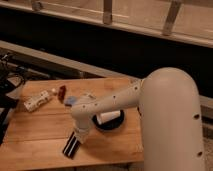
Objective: Push the eraser across the table
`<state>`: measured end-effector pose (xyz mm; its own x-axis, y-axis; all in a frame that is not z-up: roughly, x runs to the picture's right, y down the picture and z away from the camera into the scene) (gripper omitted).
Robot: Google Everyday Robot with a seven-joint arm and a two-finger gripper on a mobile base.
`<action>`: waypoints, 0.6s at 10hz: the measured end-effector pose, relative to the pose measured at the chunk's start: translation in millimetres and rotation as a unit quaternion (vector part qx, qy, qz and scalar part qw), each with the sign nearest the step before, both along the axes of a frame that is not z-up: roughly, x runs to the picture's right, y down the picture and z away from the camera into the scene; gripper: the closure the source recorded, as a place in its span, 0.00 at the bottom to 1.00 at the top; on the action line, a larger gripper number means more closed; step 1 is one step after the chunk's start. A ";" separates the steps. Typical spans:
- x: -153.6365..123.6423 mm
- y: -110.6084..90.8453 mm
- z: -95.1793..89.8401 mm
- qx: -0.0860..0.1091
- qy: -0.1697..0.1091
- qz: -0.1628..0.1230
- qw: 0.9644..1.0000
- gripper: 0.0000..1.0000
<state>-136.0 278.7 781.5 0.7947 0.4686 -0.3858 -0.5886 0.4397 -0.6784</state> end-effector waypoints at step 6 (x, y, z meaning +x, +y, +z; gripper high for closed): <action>-63.7 -24.2 -1.7 0.041 -0.098 0.017 0.994 1.00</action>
<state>-199.7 254.5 779.8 0.8339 0.5201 -0.1845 -0.4643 0.4805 -0.7440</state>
